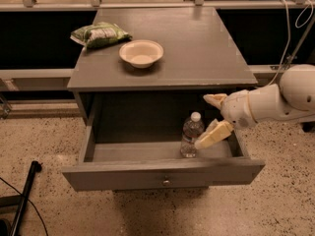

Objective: Pick water bottle from top drawer and place on counter

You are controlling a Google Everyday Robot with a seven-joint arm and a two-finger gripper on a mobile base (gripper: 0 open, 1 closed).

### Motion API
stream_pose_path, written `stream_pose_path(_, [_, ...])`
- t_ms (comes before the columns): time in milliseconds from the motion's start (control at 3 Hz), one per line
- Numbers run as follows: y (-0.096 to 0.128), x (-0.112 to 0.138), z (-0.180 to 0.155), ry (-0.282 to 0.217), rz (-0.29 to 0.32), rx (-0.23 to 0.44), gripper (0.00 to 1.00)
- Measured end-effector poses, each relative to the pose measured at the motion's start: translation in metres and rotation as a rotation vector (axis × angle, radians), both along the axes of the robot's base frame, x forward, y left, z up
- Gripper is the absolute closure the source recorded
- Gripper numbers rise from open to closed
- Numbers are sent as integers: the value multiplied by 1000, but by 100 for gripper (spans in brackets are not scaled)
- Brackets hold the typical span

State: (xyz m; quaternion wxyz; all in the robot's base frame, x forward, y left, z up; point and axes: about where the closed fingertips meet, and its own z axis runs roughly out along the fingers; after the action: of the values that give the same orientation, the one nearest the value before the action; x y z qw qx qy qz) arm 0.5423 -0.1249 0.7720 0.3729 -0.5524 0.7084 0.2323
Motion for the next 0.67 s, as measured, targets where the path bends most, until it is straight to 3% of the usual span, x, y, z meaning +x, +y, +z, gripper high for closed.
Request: stream_pose_path(667, [19, 13, -29, 42, -30, 120, 6])
